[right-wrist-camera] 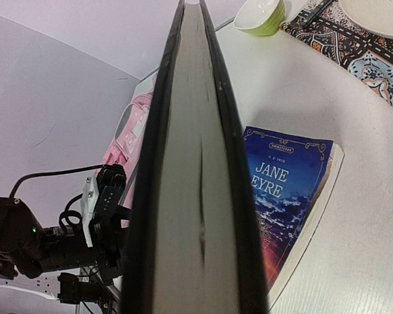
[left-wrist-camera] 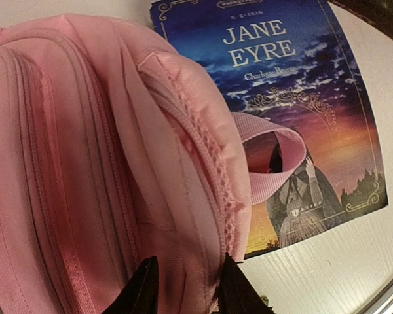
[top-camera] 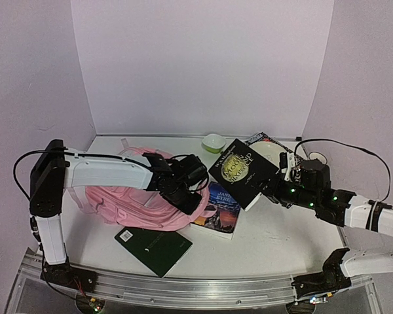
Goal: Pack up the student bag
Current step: Pick up the largest pocket of the bag from the student bag.
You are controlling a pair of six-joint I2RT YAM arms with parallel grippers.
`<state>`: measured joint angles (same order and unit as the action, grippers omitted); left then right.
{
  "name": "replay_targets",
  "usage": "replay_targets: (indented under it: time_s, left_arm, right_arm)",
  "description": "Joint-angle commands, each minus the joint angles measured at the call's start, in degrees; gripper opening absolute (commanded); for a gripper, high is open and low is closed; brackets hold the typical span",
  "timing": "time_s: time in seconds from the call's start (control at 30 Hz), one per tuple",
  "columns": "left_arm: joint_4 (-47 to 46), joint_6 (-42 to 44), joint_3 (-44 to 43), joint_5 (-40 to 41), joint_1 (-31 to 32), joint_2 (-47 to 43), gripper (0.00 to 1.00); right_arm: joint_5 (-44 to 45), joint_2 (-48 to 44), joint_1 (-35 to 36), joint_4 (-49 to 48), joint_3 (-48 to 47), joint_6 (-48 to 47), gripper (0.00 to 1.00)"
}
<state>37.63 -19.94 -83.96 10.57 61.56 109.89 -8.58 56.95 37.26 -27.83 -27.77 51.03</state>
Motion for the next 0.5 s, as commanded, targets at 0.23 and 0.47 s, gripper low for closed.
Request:
replay_targets:
  time_s: [0.23, 0.47]
  left_arm:
    - [4.21, 0.22, -2.54, 6.74, -0.17, -4.47, 0.0]
    - [6.8, 1.12, -5.35, 6.7, -0.21, -6.44, 0.02]
  right_arm:
    - [-2.21, -0.26, -0.34, -8.29, -3.19, -0.04, 0.0]
    - [-3.98, 0.8, -0.34, -8.64, -3.66, 0.99, 0.0]
